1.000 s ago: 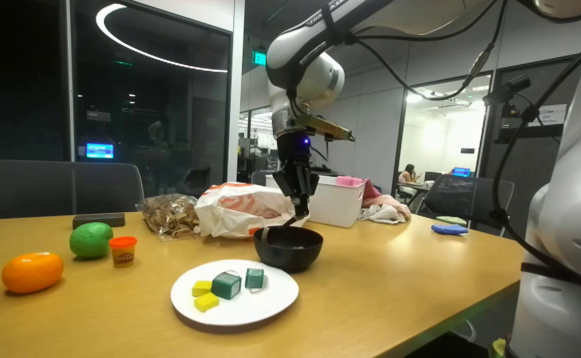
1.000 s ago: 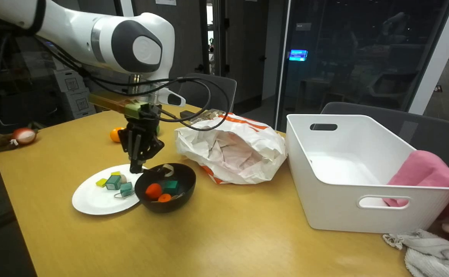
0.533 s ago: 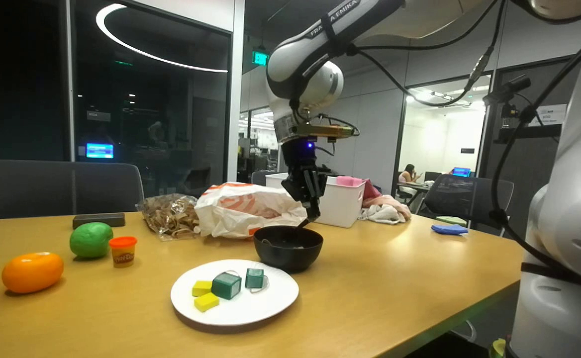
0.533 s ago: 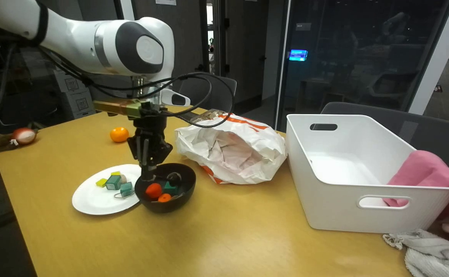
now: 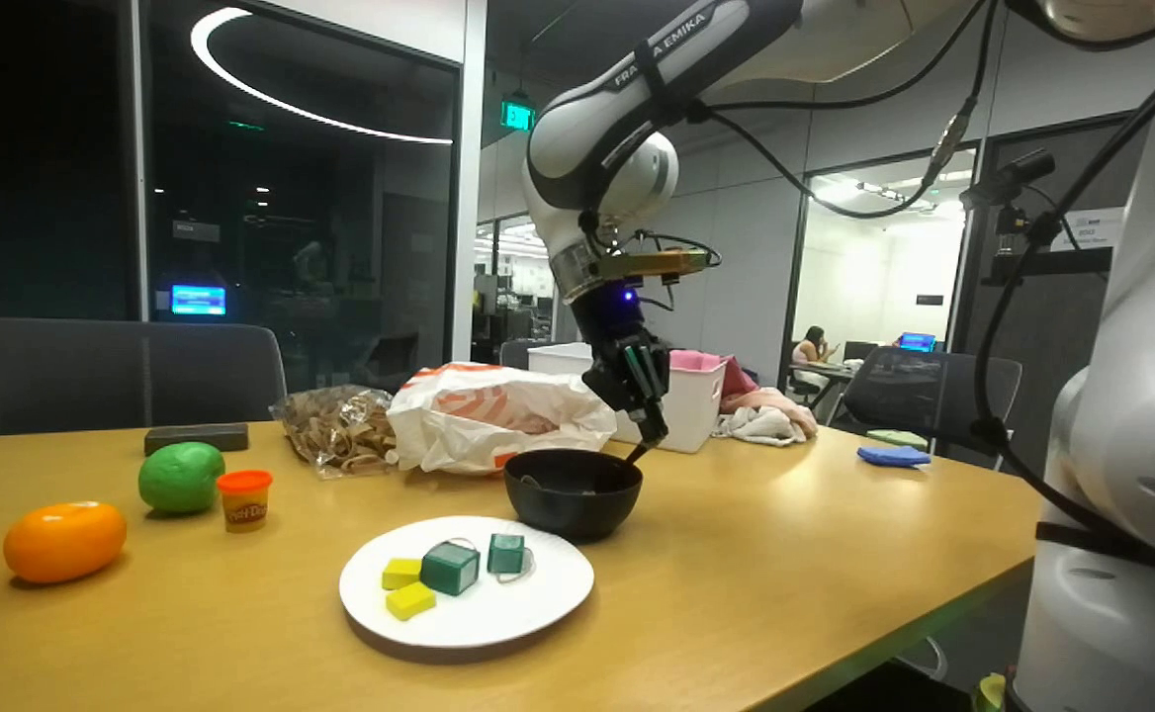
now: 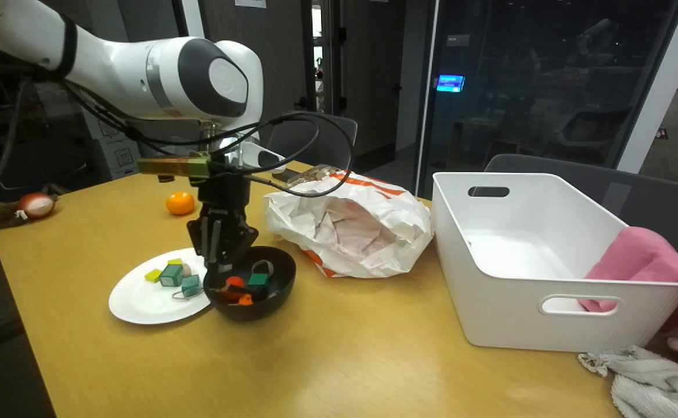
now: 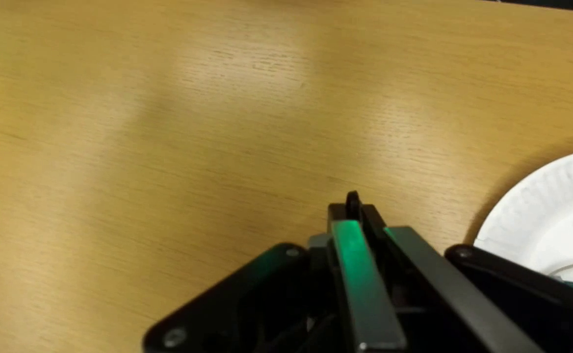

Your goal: Use the black spoon to stir in the black bowl

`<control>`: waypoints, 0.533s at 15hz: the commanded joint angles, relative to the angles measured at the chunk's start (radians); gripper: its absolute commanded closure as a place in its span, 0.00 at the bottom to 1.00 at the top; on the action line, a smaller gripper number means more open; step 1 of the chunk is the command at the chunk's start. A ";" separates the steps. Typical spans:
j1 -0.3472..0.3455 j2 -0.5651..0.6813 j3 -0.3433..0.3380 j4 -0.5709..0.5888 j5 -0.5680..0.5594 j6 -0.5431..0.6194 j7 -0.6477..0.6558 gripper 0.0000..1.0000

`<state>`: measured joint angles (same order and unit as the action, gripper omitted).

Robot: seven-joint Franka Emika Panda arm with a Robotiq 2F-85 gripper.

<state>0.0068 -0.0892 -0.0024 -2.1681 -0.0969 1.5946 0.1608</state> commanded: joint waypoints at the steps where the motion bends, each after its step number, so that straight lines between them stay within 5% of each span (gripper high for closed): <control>1: 0.002 0.007 0.005 0.010 0.012 -0.036 -0.071 0.90; 8: 0.012 0.011 0.011 -0.008 0.037 0.028 -0.198 0.92</control>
<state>0.0156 -0.0766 0.0055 -2.1733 -0.0880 1.6008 0.0163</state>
